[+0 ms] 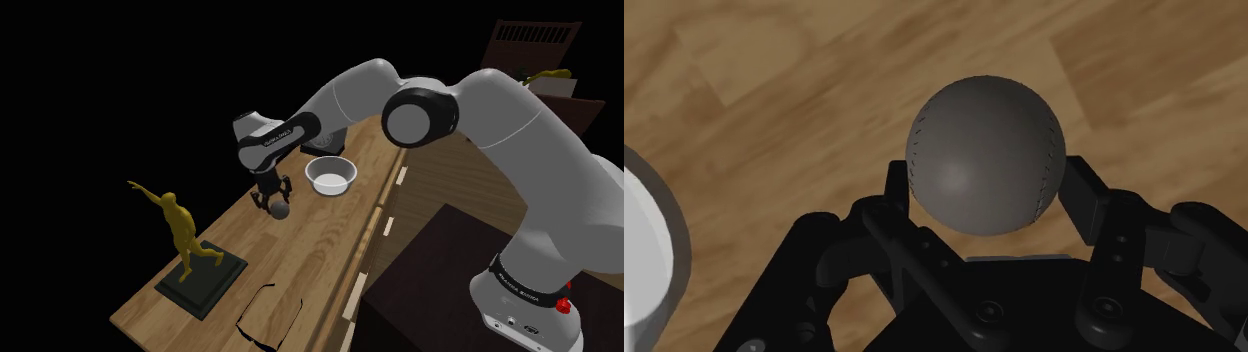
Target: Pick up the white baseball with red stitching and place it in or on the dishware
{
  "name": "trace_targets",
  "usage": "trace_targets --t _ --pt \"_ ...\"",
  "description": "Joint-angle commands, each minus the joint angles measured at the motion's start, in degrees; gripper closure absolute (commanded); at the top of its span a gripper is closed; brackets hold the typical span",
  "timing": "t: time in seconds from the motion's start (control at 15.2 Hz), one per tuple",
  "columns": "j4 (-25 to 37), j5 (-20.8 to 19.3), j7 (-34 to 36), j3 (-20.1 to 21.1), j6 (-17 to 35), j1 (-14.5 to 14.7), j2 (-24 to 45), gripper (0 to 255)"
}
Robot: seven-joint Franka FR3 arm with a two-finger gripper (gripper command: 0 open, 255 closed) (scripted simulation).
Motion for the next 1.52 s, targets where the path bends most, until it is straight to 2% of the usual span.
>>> trace_targets --t 0.0,1.32,1.45 --pt "-0.2 0.1 0.1 0.1 -0.9 0.0 -1.1 255" --pt "1.2 0.7 -0.1 0.6 -10.1 -0.2 -8.9 255" --pt "-1.2 0.6 -2.0 0.2 -9.2 -2.0 -10.4 255"
